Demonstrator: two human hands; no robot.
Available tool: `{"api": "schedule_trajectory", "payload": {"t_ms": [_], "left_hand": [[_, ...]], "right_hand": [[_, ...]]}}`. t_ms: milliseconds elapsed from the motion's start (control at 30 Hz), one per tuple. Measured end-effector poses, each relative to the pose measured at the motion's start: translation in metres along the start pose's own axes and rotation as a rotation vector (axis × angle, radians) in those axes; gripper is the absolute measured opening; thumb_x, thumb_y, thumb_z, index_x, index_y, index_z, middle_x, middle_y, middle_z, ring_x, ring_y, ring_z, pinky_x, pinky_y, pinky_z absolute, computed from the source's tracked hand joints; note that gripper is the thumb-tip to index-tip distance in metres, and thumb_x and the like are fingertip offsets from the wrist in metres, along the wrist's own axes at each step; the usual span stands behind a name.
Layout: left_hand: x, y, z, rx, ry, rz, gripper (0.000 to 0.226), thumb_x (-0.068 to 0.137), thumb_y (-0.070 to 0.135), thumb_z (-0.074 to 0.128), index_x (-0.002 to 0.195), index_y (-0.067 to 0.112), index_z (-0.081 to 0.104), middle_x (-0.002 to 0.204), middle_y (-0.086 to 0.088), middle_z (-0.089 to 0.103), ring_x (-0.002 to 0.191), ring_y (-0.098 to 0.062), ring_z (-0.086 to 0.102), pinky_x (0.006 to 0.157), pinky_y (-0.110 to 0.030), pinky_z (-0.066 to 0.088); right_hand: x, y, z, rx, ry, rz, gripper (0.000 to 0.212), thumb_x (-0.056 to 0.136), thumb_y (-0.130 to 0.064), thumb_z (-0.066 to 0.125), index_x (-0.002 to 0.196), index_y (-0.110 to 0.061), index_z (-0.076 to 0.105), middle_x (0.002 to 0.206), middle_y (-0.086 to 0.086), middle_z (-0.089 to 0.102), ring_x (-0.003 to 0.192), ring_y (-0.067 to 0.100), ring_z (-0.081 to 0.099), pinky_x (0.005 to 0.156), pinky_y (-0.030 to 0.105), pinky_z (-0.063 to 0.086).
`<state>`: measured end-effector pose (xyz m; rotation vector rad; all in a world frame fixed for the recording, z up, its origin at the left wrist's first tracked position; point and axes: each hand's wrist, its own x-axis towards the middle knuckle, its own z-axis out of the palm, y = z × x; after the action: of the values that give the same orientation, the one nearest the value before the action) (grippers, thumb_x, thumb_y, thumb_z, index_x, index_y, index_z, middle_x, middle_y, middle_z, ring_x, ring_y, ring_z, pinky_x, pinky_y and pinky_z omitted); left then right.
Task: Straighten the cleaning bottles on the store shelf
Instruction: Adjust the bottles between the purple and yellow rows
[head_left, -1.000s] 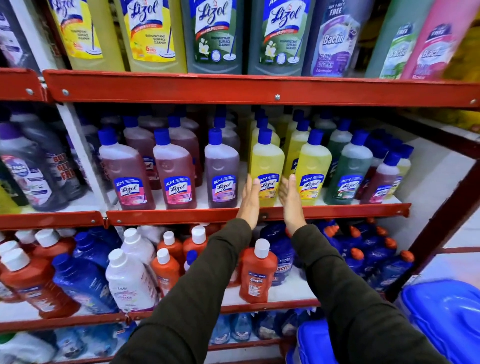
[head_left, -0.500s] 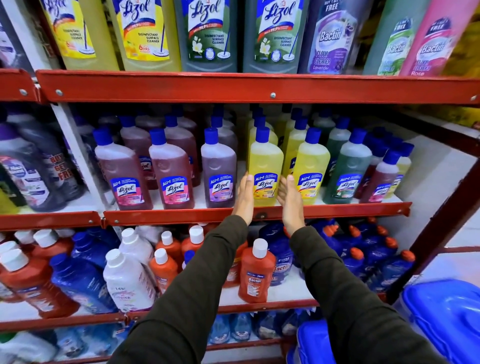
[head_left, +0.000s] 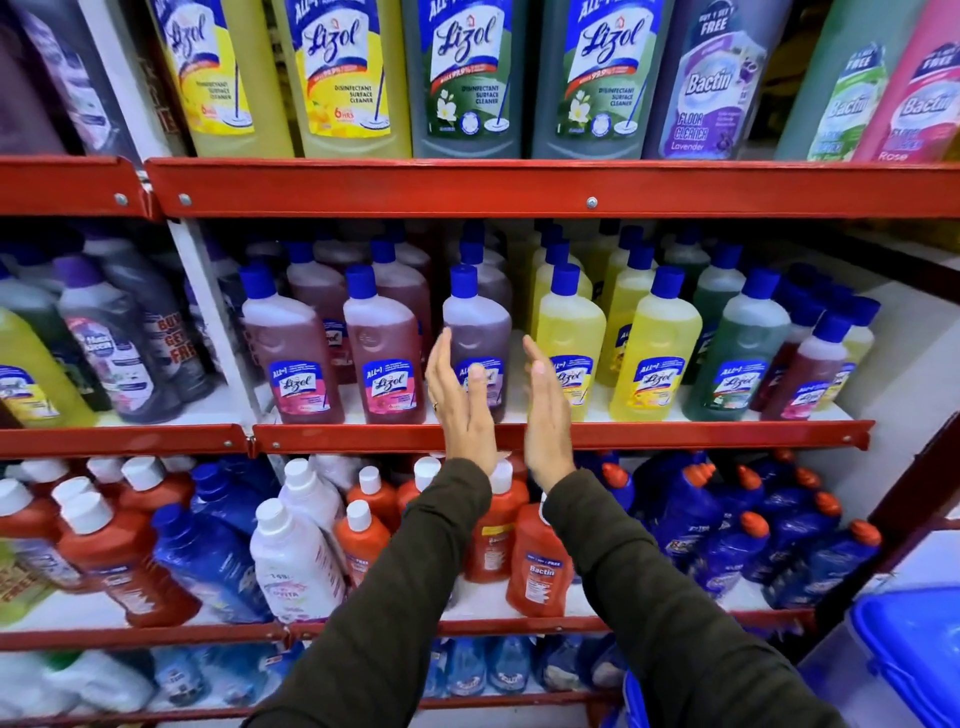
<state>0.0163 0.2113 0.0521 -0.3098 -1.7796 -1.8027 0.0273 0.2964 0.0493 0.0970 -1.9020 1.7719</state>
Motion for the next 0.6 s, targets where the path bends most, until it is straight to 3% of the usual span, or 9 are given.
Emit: {"api": "schedule_trajectory", "payload": {"t_ms": [100, 200, 267, 367, 500, 600], "left_hand": [[0.010, -0.003, -0.010, -0.096, -0.061, -0.158, 0.071, 0.098, 0.059, 0.029, 0.161, 0.028, 0.016, 0.160, 0.015, 0.017, 0.154, -0.006, 0.014, 0.126, -0.033, 0.016], [0.022, -0.013, -0.019, -0.170, -0.171, -0.258, 0.085, 0.091, 0.080, 0.032, 0.161, 0.033, 0.019, 0.167, 0.011, 0.022, 0.153, -0.012, 0.025, 0.128, -0.047, 0.021], [0.026, -0.017, -0.023, -0.202, -0.215, -0.303, 0.098, 0.079, 0.093, 0.038, 0.159, 0.039, 0.024, 0.168, 0.005, 0.029, 0.151, -0.013, 0.033, 0.125, -0.048, 0.028], [0.027, -0.012, -0.024, -0.208, -0.261, -0.310, 0.090, 0.084, 0.087, 0.036, 0.159, 0.039, 0.024, 0.167, 0.001, 0.033, 0.149, -0.015, 0.038, 0.124, -0.050, 0.031], [0.026, -0.009, -0.024, -0.191, -0.292, -0.301, 0.091, 0.086, 0.083, 0.036, 0.161, 0.033, 0.022, 0.167, 0.000, 0.033, 0.149, -0.015, 0.038, 0.124, -0.049, 0.031], [0.025, -0.004, -0.026, -0.190, -0.292, -0.290, 0.090, 0.086, 0.080, 0.035, 0.161, 0.034, 0.021, 0.167, 0.002, 0.033, 0.146, -0.011, 0.041, 0.122, -0.041, 0.035]], "right_hand": [[0.004, -0.001, 0.017, 0.036, -0.078, 0.142, 0.079, 0.096, -0.067, 0.028, 0.162, -0.023, 0.031, 0.168, -0.007, 0.033, 0.155, 0.005, 0.030, 0.132, 0.039, 0.024], [0.008, 0.000, 0.020, 0.126, -0.129, 0.210, 0.087, 0.088, -0.077, 0.033, 0.160, -0.029, 0.034, 0.165, -0.006, 0.042, 0.150, 0.008, 0.042, 0.127, 0.040, 0.034], [0.007, -0.001, 0.018, 0.130, -0.120, 0.213, 0.086, 0.086, -0.079, 0.032, 0.159, -0.033, 0.035, 0.162, -0.006, 0.045, 0.148, 0.008, 0.046, 0.121, 0.032, 0.041], [0.004, 0.003, 0.017, 0.164, -0.096, 0.194, 0.088, 0.086, -0.078, 0.033, 0.160, -0.032, 0.033, 0.162, -0.004, 0.047, 0.147, 0.009, 0.048, 0.113, 0.025, 0.045], [0.003, 0.005, 0.017, 0.174, -0.074, 0.183, 0.087, 0.087, -0.076, 0.036, 0.161, -0.031, 0.032, 0.163, -0.004, 0.046, 0.147, 0.011, 0.047, 0.122, 0.038, 0.042], [0.005, 0.007, 0.017, 0.167, -0.071, 0.195, 0.089, 0.085, -0.079, 0.037, 0.161, -0.031, 0.032, 0.163, -0.003, 0.045, 0.148, 0.012, 0.047, 0.123, 0.042, 0.041]]}}
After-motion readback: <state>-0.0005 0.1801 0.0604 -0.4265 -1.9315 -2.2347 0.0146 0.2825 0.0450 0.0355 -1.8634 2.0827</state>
